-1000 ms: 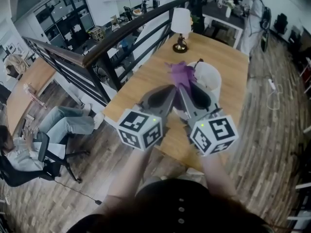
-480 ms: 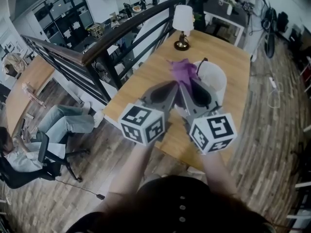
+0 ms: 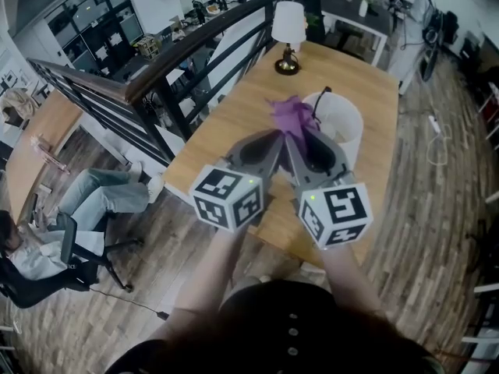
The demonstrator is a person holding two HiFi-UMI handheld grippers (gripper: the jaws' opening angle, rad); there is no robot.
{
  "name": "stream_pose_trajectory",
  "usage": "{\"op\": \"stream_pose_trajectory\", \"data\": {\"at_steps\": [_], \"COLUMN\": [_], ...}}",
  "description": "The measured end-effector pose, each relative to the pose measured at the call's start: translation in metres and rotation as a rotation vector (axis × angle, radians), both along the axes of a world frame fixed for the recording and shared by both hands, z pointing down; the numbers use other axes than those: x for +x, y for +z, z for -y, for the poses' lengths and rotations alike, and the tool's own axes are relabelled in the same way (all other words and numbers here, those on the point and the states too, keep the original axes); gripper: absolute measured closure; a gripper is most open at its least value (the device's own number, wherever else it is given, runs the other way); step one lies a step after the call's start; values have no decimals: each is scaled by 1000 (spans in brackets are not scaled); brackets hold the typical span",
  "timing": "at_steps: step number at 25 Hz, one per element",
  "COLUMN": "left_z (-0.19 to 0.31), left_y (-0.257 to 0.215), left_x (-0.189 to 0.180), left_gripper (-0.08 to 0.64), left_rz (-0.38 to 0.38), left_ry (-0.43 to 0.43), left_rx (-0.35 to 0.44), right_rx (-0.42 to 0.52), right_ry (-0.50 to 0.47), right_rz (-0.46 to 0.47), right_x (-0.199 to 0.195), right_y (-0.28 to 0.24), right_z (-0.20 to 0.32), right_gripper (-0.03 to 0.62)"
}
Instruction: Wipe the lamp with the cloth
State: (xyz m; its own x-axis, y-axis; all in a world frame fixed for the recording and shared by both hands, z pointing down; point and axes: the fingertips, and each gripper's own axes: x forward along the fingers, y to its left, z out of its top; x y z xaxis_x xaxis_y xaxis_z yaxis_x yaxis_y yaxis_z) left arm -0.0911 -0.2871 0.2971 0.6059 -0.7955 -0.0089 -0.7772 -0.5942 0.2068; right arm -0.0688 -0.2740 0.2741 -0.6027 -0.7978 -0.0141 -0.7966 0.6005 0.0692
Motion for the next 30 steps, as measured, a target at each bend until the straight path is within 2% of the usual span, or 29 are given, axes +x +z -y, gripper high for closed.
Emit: {"op": "stream_pose_trajectory", "data": {"at_steps": [30], "left_z": [-19], "left_y": [65], "left_x": [-13], "left_gripper": [545], "left_rz": [-12], "left_ry": [-26], "left_rx": [-167], "right_rx": [-166], "right_ry": [25], "right_rz": [-96], "right_x": [-10], "right_y": [74], "right_z": [-9], "right_gripper": [506]}}
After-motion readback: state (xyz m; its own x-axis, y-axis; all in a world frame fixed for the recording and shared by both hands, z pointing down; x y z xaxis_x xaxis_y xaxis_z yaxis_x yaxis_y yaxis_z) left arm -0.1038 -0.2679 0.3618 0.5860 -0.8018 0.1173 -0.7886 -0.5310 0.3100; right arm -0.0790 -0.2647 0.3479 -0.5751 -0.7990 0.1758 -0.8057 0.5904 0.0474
